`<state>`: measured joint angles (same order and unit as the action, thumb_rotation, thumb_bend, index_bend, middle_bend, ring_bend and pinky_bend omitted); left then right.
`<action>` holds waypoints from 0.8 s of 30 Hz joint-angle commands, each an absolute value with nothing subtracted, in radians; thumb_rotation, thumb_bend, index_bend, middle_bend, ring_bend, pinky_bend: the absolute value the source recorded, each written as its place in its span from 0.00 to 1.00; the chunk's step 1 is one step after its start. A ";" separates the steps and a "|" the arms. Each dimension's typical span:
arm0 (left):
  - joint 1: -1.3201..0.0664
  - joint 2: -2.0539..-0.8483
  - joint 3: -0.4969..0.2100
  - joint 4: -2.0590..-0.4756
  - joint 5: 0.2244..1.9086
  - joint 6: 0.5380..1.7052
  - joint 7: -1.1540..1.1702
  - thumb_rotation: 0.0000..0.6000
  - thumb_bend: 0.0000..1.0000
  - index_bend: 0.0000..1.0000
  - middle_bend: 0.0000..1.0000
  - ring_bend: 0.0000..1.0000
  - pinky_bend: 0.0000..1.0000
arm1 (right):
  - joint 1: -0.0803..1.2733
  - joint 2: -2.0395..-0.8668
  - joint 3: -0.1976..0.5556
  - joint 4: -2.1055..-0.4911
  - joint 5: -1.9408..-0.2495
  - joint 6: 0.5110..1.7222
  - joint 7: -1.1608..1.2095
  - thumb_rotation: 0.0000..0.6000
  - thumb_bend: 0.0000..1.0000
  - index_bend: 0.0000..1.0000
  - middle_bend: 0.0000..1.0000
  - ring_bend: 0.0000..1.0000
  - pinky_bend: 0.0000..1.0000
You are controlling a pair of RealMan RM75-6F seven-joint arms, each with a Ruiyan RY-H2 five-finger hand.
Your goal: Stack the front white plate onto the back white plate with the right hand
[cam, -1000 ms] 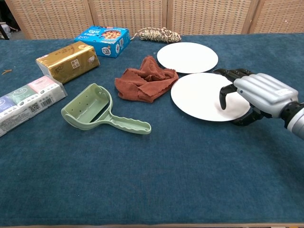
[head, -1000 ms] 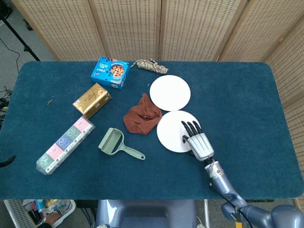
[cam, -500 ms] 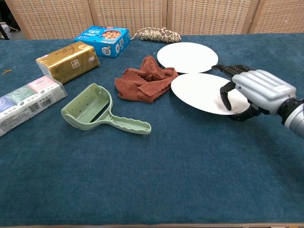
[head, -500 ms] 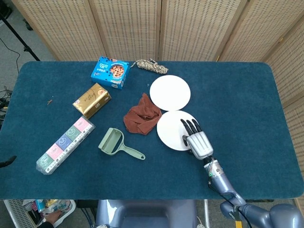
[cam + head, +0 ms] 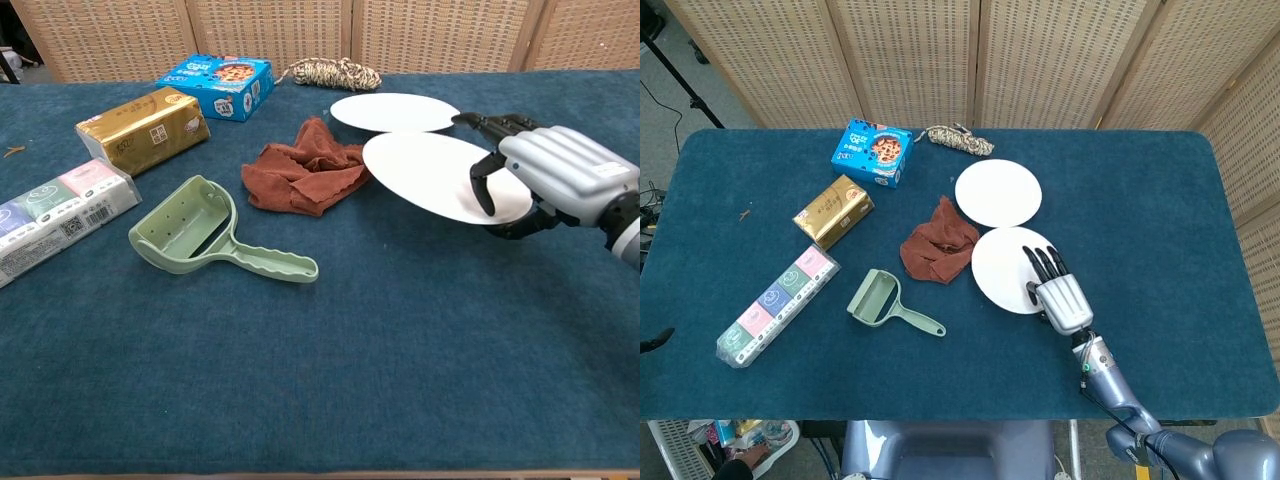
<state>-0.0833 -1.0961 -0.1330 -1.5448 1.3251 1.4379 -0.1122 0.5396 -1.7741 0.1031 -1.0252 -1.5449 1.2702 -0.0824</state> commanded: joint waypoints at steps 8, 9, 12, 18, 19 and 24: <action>-0.084 -1.097 -0.134 -1.546 1.325 1.438 -0.110 1.00 0.01 0.01 0.00 0.00 0.00 | 0.539 -1.720 0.130 -1.082 -1.579 1.353 -0.119 1.00 0.59 0.67 0.00 0.00 0.00; -0.085 -1.097 -0.134 -1.546 1.324 1.437 -0.110 1.00 0.01 0.01 0.00 0.00 0.00 | 0.542 -1.715 0.133 -1.090 -1.579 1.353 -0.127 1.00 0.59 0.67 0.00 0.00 0.00; -0.086 -1.098 -0.134 -1.544 1.323 1.433 -0.108 1.00 0.01 0.01 0.00 0.00 0.00 | 0.565 -1.701 0.151 -1.107 -1.573 1.332 -0.165 1.00 0.59 0.67 0.01 0.00 0.00; -0.091 -1.098 -0.129 -1.547 1.326 1.420 -0.113 1.00 0.01 0.01 0.00 0.00 0.00 | 0.667 -1.692 0.200 -1.052 -1.522 1.171 -0.260 1.00 0.59 0.67 0.01 0.00 0.00; -0.091 -1.096 -0.129 -1.549 1.329 1.419 -0.116 1.00 0.01 0.01 0.00 0.00 0.00 | 0.685 -1.691 0.206 -1.040 -1.513 1.142 -0.271 1.00 0.59 0.67 0.01 0.00 0.00; -0.090 -1.093 -0.133 -1.548 1.321 1.422 -0.120 1.00 0.01 0.01 0.00 0.00 0.00 | 0.791 -1.707 0.254 -0.945 -1.464 1.012 -0.331 1.00 0.59 0.67 0.02 0.00 0.00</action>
<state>-0.0901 -1.0939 -0.1317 -1.5486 1.3225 1.4215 -0.1189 0.7373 -1.6990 0.2231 -0.9963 -1.4956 1.0692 -0.2933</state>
